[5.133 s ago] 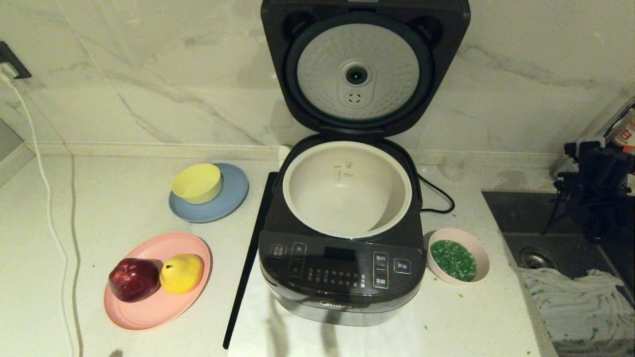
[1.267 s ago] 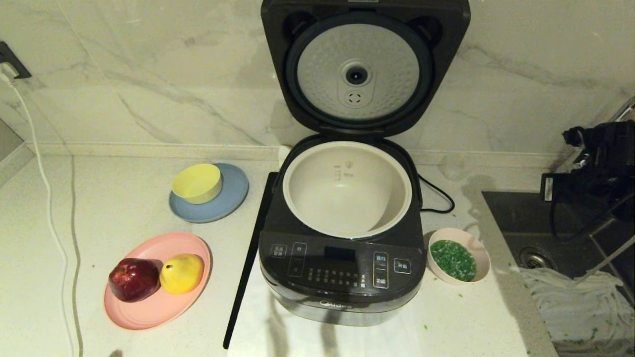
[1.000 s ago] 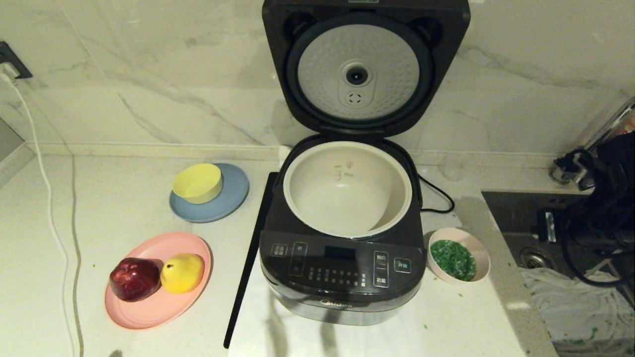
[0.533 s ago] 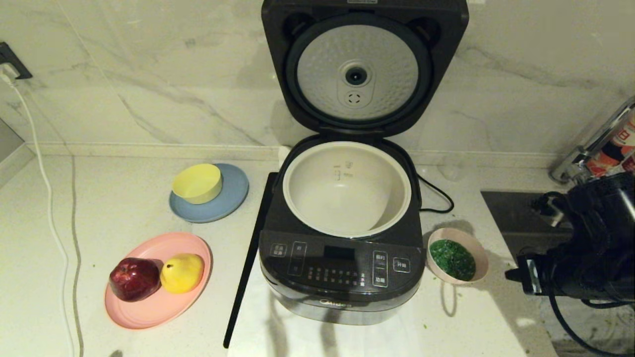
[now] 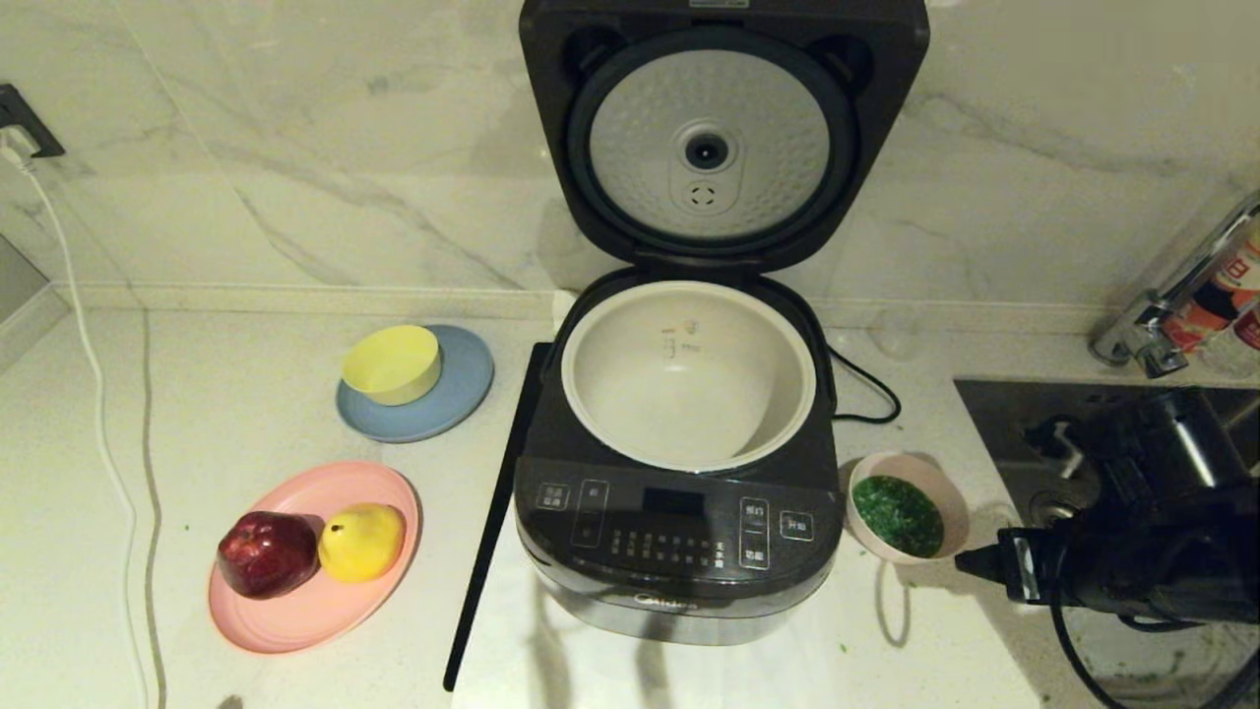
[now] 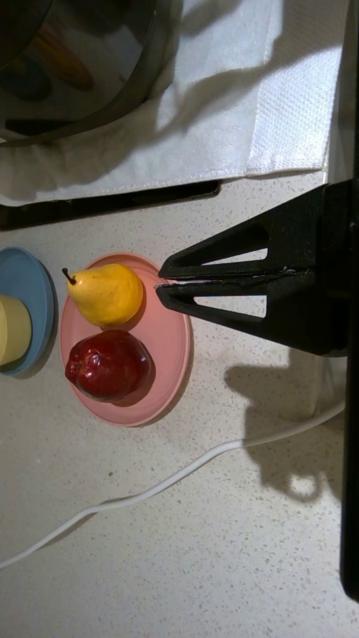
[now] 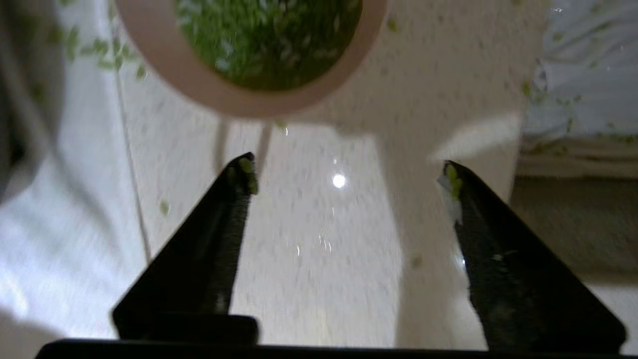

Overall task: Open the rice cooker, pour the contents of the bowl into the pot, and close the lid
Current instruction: Fill a bowl with water from the tap

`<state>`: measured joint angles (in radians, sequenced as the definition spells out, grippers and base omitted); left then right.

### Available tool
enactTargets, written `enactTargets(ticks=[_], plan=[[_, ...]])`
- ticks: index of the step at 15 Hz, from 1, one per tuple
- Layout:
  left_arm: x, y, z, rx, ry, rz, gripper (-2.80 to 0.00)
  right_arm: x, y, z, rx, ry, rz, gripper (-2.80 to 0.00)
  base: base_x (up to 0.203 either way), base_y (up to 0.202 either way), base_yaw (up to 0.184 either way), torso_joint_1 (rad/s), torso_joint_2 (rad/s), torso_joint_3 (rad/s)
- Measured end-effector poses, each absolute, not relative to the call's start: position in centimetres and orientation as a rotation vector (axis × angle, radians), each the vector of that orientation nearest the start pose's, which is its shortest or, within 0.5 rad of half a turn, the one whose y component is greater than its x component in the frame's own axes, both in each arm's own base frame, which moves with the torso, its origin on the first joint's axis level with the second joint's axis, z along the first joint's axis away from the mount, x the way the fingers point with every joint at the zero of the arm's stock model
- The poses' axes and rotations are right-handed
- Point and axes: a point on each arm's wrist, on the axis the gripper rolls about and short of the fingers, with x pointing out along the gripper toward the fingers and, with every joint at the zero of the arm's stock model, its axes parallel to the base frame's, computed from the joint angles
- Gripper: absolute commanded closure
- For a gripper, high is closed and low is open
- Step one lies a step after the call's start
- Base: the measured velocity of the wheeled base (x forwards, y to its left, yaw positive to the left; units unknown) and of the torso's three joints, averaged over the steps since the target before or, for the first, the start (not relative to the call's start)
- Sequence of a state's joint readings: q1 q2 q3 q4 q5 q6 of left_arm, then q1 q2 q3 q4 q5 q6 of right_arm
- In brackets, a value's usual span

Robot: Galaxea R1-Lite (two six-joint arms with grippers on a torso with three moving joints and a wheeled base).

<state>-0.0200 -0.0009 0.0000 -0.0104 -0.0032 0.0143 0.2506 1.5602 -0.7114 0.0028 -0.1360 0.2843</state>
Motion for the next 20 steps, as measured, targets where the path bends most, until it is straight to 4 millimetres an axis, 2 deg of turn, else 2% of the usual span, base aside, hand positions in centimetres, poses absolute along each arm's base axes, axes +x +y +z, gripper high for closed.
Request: enactTargets(ticks=[7,16,20], plan=[[-2.3,0.0,7.7,0.013,-0.011,-0.023,0.00,25.1,5.1,12.1,0.115,0.858,-0.055,-2.80,0.000,0.000,0.000,0.000,0.00,0.000],[-2.3,0.0,7.7,0.014,-0.011,-0.023,0.00,27.1,4.6,12.4,0.129,0.835,-0.094,-2.80,0.000,0.000,0.000,0.000,0.00,0.000],[-2.3,0.0,7.7,0.013,-0.011,-0.023,0.00,28.3,3.6,12.1,0.145,0.839,-0.134,-2.80,0.000,0.000,0.000,0.000,0.00,0.000]])
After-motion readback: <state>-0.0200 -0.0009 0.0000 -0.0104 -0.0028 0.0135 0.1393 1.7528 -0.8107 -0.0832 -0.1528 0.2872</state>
